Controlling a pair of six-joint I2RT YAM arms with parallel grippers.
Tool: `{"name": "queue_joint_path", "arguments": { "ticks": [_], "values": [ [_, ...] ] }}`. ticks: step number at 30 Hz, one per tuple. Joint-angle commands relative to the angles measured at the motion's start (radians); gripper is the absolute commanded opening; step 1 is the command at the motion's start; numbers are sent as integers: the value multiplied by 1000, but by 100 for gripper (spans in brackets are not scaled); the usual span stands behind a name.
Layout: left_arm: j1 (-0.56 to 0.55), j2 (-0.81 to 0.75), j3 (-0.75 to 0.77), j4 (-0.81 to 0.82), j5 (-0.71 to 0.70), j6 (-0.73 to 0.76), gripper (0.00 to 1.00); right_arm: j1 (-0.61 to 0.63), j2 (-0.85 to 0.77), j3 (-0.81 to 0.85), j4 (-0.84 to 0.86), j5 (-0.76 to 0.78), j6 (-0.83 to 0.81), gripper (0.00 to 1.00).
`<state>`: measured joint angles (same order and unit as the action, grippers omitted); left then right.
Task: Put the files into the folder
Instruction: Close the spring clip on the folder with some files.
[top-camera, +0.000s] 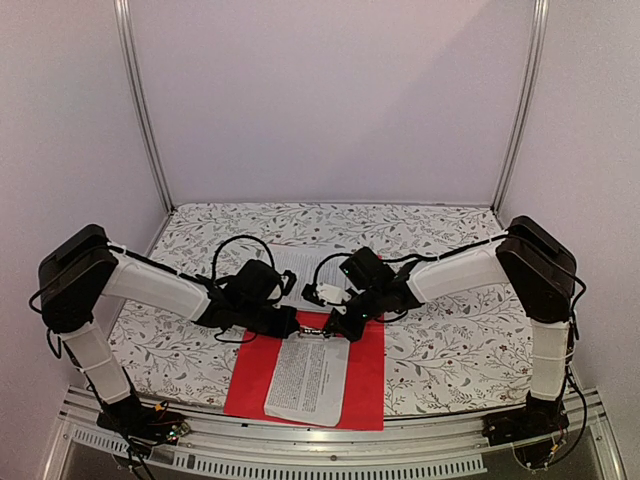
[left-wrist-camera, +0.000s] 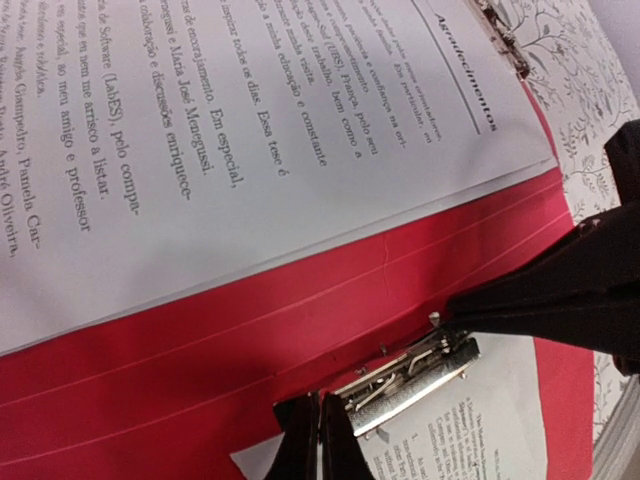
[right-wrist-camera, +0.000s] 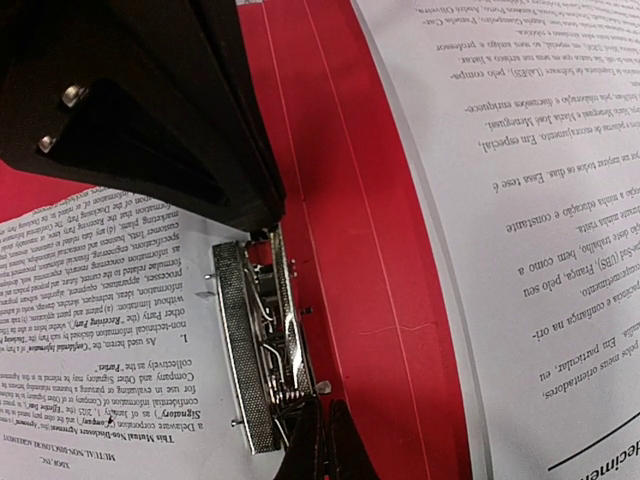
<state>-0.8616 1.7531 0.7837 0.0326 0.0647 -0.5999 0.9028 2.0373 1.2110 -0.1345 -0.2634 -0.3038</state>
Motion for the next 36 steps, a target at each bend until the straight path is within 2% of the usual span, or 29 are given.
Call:
{"name": "queue_joint_path", "arguments": {
  "ticks": [1, 20, 28, 36],
  "values": [
    [-19, 89, -101, -273, 32, -28, 0, -10, 102, -37, -180, 152, 27, 0],
    [-41, -6, -51, -336, 111, -35, 0, -5, 120, -45, -183, 228, 113, 0],
    [-53, 20, -16, -370, 133, -31, 0, -5, 129, -46, -185, 247, 128, 0],
    [-57, 51, -72, -362, 154, -78, 0, -5, 136, -45, -182, 250, 150, 0]
  ]
}}
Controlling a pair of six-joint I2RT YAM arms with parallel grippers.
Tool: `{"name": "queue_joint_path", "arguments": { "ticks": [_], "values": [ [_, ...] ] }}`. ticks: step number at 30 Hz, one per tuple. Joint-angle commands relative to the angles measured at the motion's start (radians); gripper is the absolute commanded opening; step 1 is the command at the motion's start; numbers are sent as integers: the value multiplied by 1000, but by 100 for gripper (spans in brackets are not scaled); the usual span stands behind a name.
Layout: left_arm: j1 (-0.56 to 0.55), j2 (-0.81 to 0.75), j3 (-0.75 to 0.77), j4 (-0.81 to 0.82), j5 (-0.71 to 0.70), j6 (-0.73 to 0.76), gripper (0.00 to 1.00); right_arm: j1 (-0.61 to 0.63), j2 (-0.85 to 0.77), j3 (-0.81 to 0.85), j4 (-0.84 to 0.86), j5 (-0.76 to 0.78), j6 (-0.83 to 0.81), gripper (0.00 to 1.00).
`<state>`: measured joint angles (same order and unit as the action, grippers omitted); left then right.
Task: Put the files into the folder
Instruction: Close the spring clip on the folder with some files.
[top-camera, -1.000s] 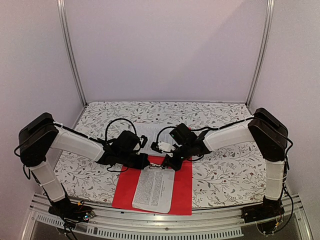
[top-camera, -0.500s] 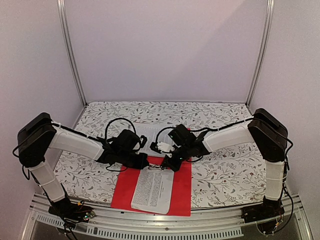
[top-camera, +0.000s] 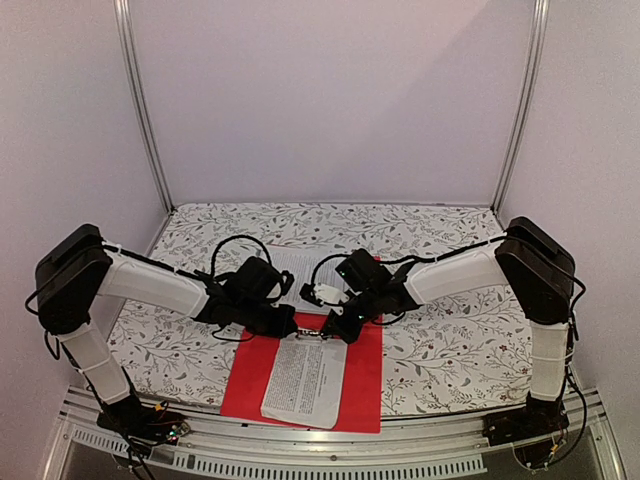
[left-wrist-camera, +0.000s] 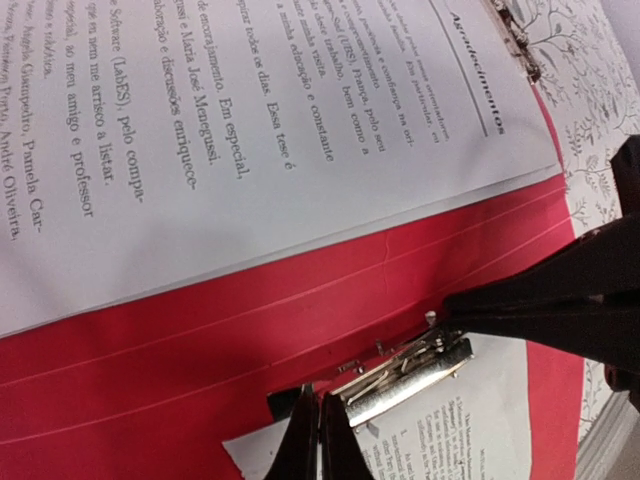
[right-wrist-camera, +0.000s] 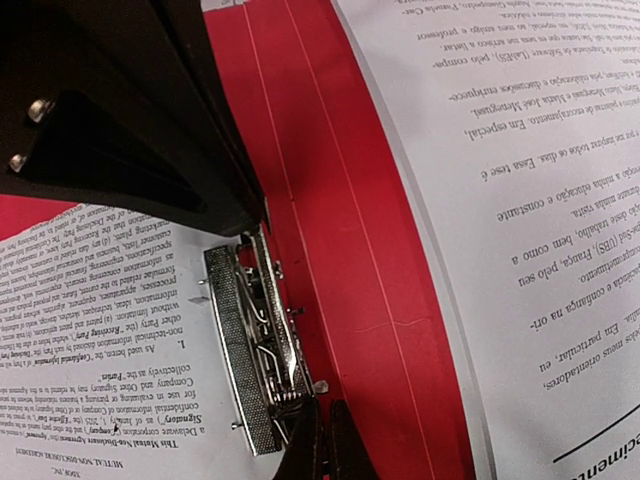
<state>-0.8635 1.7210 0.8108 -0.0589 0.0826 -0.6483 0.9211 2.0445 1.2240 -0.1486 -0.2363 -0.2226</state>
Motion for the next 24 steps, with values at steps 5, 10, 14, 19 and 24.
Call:
{"name": "queue_joint_path", "arguments": {
  "ticks": [5, 10, 14, 19, 24],
  "values": [
    [-57, 101, -134, -231, 151, -51, 0, -24, 132, -60, -169, 231, 82, 0],
    [-57, 115, -158, -202, 170, -67, 0, -24, 135, -58, -173, 231, 87, 0],
    [-57, 133, -191, -166, 182, -78, 0, -24, 137, -58, -174, 231, 92, 0],
    [-57, 134, -205, -155, 183, -91, 0, -23, 138, -59, -175, 232, 94, 0],
    [-58, 77, -157, -179, 160, -52, 0, -21, 135, -56, -177, 231, 93, 0]
  ]
}}
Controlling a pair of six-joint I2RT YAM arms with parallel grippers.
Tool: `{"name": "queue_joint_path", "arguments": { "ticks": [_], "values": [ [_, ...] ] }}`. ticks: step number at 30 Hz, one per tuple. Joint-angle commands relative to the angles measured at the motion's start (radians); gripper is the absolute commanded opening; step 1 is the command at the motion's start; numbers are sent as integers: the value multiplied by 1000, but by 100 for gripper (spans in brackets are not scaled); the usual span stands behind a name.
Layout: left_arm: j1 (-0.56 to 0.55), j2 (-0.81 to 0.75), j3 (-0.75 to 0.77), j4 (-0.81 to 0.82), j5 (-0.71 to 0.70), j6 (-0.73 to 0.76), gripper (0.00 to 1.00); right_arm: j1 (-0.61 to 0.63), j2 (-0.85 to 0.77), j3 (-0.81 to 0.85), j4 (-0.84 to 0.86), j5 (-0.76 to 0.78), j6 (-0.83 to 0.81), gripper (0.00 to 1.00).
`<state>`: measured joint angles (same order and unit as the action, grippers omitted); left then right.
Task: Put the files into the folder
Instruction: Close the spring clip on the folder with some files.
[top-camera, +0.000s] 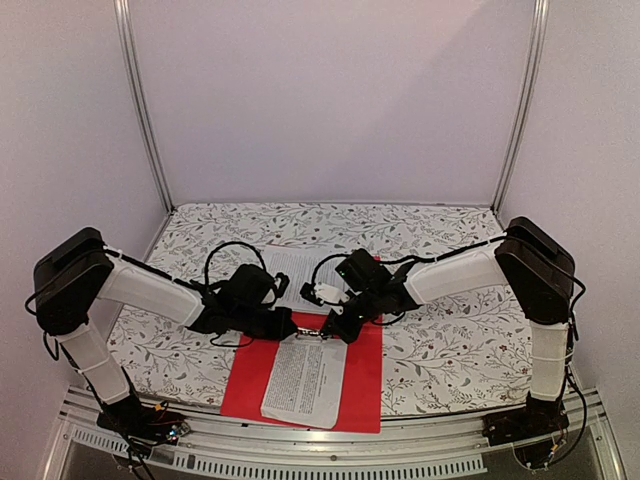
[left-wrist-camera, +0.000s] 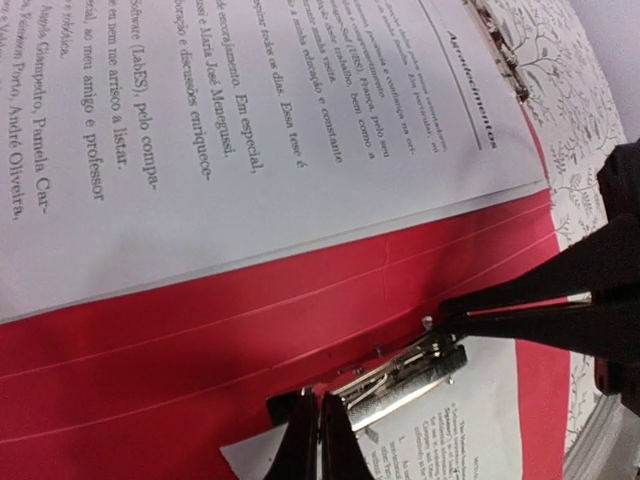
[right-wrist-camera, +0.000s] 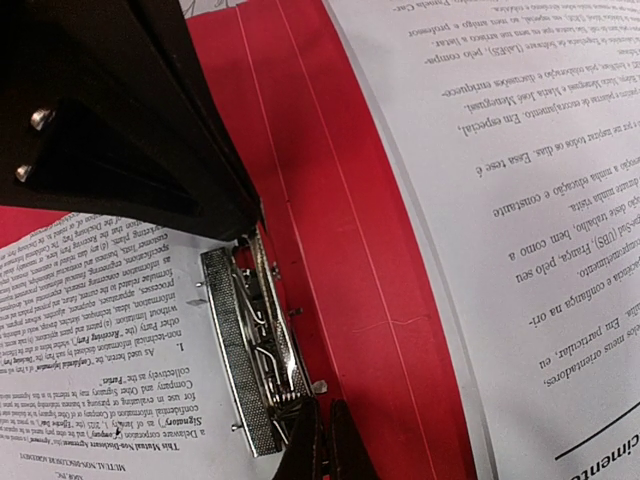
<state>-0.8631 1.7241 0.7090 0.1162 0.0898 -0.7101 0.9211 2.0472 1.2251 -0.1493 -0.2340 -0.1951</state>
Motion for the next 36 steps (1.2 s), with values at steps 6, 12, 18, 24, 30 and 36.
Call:
{"name": "queue_joint_path", "arguments": {
  "ticks": [6, 12, 18, 24, 30, 36],
  "values": [
    [-62, 11, 100, -439, 127, 91, 0, -19, 134, -58, -175, 229, 67, 0],
    [-89, 8, 139, -476, 146, 103, 0, -17, 134, -55, -173, 228, 77, 0],
    [-93, 38, 93, -505, 130, 66, 0, -15, 138, -56, -173, 229, 79, 0],
    [-77, 112, 75, -493, 127, 53, 0, -12, 137, -61, -171, 226, 76, 0],
    [-40, 123, 82, -492, 98, 68, 0, -11, 131, -70, -165, 200, 55, 0],
    [7, 107, 97, -507, 69, 92, 0, -7, 116, -79, -172, 166, 1, 0]
  ]
}}
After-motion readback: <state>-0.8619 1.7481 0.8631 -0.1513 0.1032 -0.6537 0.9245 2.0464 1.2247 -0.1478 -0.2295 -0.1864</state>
